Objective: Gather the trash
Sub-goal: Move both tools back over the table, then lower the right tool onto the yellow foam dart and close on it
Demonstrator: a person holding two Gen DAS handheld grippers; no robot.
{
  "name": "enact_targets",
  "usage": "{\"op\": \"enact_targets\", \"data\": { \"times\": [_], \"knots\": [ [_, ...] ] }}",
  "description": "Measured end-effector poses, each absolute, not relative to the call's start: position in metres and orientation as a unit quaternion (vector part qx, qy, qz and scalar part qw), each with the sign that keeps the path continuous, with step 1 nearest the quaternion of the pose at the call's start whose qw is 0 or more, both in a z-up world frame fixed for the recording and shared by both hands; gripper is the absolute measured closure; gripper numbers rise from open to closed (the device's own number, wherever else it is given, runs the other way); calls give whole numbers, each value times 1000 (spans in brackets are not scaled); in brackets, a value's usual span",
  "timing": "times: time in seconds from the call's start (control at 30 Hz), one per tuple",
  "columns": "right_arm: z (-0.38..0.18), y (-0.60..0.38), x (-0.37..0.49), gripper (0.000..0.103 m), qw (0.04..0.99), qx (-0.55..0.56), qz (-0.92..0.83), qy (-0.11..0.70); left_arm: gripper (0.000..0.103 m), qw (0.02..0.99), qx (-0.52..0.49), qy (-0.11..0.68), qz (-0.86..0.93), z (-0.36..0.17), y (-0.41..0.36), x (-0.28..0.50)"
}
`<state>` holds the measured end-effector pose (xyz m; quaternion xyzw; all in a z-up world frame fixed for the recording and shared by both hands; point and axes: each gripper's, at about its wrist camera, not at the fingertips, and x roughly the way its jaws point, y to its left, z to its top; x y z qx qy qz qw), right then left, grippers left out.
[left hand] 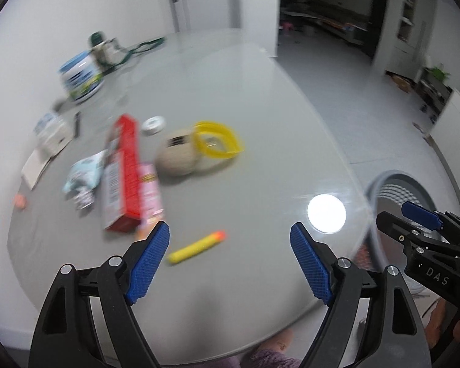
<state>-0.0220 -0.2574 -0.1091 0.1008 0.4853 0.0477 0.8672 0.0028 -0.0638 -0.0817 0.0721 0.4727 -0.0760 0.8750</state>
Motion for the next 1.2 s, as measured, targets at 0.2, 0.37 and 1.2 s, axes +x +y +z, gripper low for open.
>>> {"op": "enact_targets", "data": {
  "times": [0.2, 0.37, 1.2],
  "knots": [
    [-119, -192, -5, 45, 859, 79, 95, 497, 23, 874, 52, 482, -22, -88, 5, 3],
    [-127, -146, 7, 42, 853, 68, 120, 503, 23, 872, 38, 489, 13, -93, 56, 2],
    [-172, -72, 32, 27, 840, 22, 138, 525, 22, 858, 17, 512, 20, -124, 129, 19]
  ]
}}
